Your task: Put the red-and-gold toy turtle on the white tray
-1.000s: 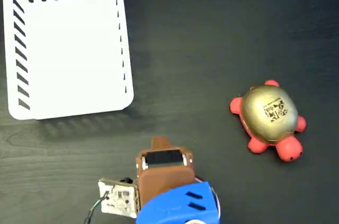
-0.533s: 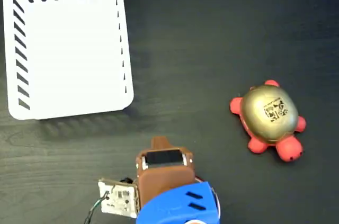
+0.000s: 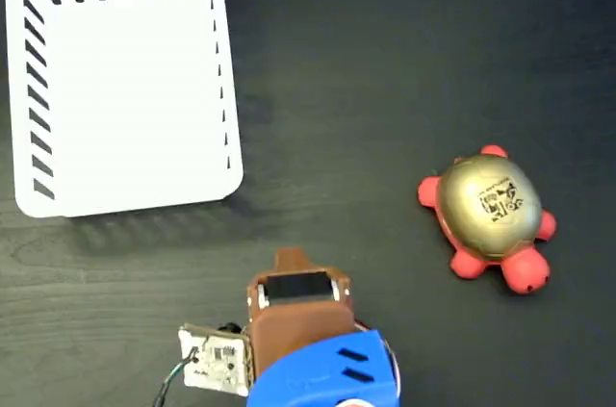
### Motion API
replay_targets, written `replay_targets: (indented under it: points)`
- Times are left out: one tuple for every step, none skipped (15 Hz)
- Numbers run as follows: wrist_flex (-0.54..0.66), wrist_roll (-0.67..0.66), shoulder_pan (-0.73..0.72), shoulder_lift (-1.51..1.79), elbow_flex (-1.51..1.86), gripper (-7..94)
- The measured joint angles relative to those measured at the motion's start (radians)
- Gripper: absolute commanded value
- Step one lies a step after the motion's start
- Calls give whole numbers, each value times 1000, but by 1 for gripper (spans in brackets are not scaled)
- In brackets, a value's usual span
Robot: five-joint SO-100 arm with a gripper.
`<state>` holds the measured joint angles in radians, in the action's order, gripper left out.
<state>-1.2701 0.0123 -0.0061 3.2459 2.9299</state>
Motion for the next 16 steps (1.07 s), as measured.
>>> replay_targets:
  points:
    - [0, 0, 0, 0, 0, 0]
    - [2, 12, 0, -3, 0, 0]
    - [2, 48, -3, -20, 0, 0]
    - [6, 84, -5, -54, -23, 0]
    - [11, 117, 5, -107, -74, 0]
    - [8, 155, 26, -209, -169, 0]
    - [5, 186, 51, -314, -255, 0]
    - [-12, 233, 95, -443, -365, 0]
    - [-41, 272, 140, -545, -465, 0]
    - [-78, 324, 183, -666, -571, 0]
    - [-120, 359, 215, -744, -647, 0]
    - [-170, 391, 255, -818, -741, 0]
    - [-227, 419, 307, -888, -851, 0]
    - [-267, 434, 341, -931, -913, 0]
    - [-307, 454, 365, -974, -976, 0]
    - [-347, 476, 382, -1022, -1025, 0]
